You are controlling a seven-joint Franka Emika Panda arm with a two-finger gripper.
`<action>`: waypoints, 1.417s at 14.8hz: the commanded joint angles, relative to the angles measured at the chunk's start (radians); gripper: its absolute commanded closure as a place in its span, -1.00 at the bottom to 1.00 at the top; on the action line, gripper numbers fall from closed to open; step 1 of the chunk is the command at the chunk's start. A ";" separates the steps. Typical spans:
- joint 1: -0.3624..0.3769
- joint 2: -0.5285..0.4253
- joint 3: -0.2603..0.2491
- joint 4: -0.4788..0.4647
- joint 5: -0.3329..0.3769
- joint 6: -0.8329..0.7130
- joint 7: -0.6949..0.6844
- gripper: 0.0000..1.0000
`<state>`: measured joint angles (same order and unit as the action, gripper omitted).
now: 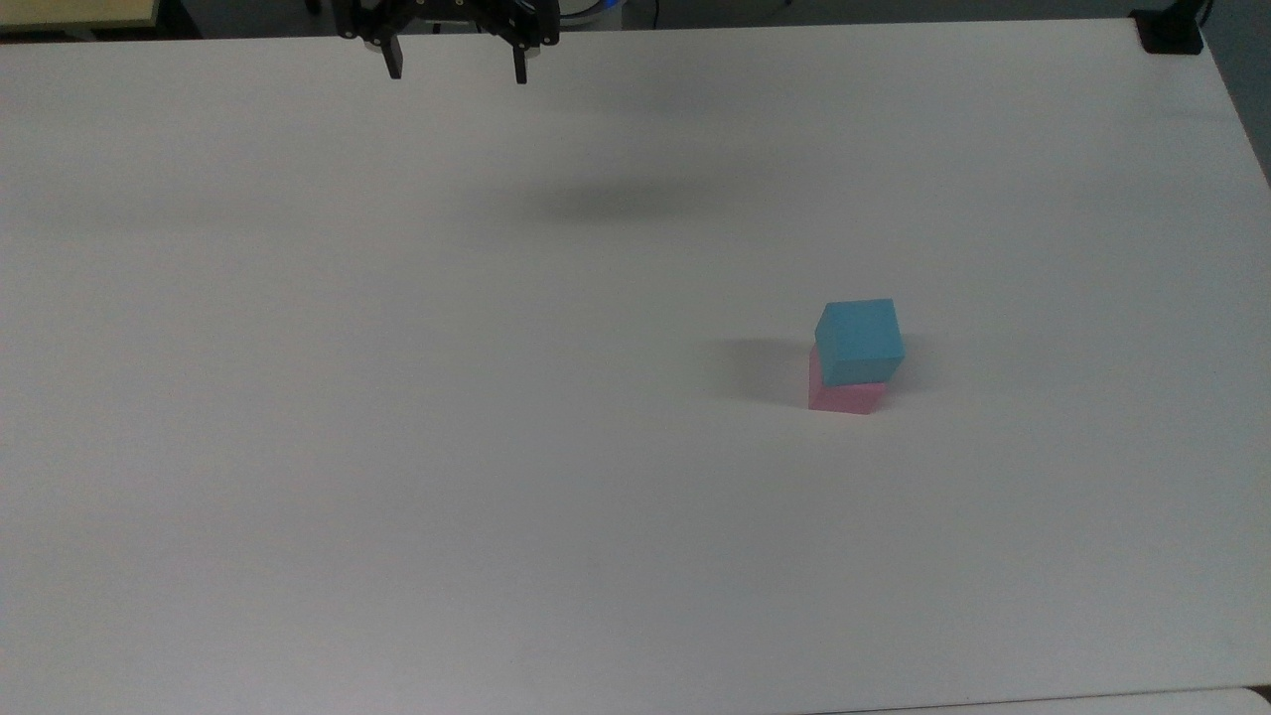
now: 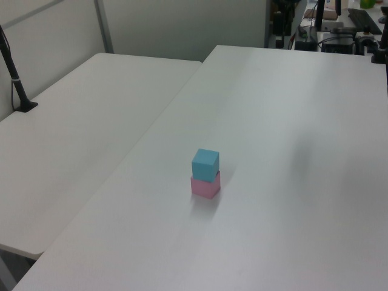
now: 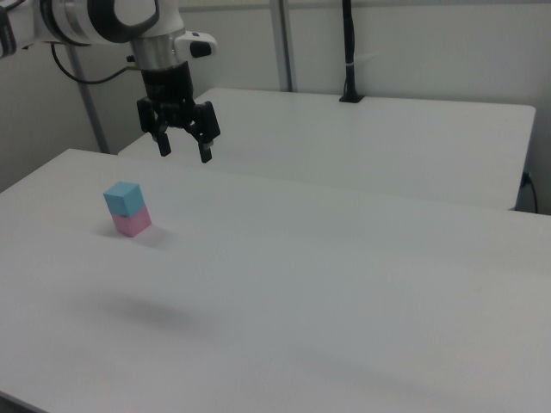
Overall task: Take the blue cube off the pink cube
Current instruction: 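Move the open gripper over the light blue cube stacked on the pink cube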
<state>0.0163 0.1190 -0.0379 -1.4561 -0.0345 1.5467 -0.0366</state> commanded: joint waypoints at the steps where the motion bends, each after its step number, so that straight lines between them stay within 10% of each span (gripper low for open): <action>1: -0.012 -0.025 -0.004 -0.029 0.007 0.004 -0.003 -1.00; 15: 0.002 -0.001 0.010 -0.027 0.022 0.012 0.010 -1.00; 21: 0.175 0.085 0.012 -0.027 0.053 0.165 0.200 -1.00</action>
<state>0.1149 0.1766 -0.0193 -1.4763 -0.0073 1.6353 0.0743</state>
